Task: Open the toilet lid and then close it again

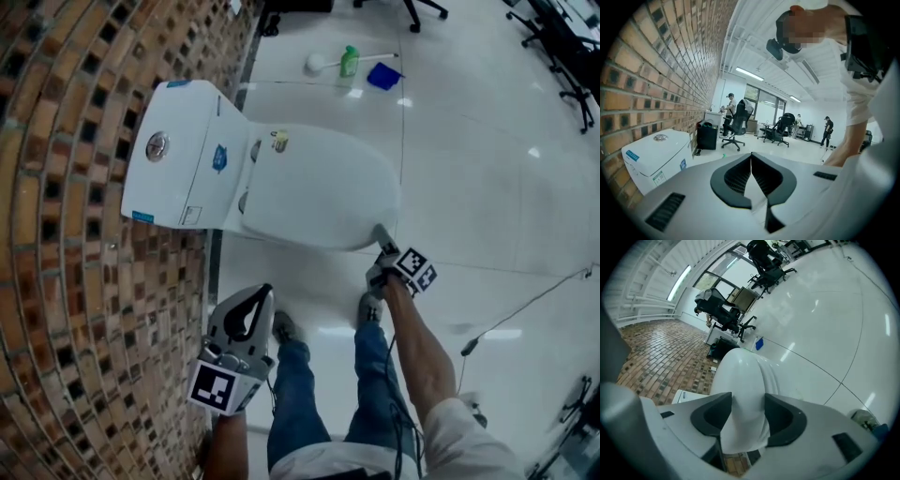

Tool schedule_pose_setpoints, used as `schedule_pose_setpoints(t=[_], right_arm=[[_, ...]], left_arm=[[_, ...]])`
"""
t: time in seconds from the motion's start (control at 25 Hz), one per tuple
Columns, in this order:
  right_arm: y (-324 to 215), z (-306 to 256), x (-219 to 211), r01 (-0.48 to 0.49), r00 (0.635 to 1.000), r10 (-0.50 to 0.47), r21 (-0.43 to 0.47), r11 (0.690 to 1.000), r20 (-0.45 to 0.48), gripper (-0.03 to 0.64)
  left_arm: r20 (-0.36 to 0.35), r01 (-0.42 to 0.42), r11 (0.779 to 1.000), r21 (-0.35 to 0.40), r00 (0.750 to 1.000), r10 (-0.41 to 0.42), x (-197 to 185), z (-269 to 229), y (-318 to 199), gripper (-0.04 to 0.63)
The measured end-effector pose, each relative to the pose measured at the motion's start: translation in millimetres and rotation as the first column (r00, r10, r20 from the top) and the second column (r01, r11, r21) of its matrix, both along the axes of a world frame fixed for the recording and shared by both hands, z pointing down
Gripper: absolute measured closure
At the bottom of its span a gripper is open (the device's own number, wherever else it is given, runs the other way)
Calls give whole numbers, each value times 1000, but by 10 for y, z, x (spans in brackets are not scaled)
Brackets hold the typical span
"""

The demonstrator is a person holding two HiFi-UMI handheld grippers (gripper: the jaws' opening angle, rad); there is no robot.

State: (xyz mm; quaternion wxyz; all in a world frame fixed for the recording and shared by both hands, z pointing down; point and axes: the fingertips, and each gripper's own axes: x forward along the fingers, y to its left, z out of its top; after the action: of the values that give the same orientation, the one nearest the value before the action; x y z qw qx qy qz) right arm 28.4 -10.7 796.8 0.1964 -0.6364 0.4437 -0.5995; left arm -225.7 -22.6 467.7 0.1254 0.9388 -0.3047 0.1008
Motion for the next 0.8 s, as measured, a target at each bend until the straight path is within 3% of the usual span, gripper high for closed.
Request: schedule_pose_setpoints(t=[0.24, 0.36, 0.44, 0.52, 0.64, 0.72, 0.8], right_arm=[[124, 239, 134, 10, 995, -19, -99, 995, -96, 367], [69, -108, 198, 79, 973, -84, -31, 996, -215, 367], [33, -632, 149, 206, 919, -171, 63, 977, -355, 367], [45, -1329, 11, 380, 809, -261, 129, 916, -527, 367], [179, -2504, -261, 612, 576, -319, 138, 779, -753, 367], [293, -3187, -400, 720, 437, -296, 132, 682, -850, 367], [371, -3741, -497, 790, 333, -272, 109, 604, -903, 367]], left_arm=[[30, -9, 1000, -15, 1000, 9, 41, 115, 110, 600], [24, -10, 1000, -4, 1000, 10, 74, 63, 125, 600], [19, -15, 1000, -3, 1000, 15, 99, -36, 150, 600], [26, -25, 1000, 16, 999, 24, 106, -200, 159, 600], [17, -37, 998, 52, 999, 36, 112, -569, 217, 600], [6, -43, 996, 77, 999, 43, 130, -854, 254, 600], [-3, -47, 993, 112, 999, 48, 155, -1150, 247, 600]])
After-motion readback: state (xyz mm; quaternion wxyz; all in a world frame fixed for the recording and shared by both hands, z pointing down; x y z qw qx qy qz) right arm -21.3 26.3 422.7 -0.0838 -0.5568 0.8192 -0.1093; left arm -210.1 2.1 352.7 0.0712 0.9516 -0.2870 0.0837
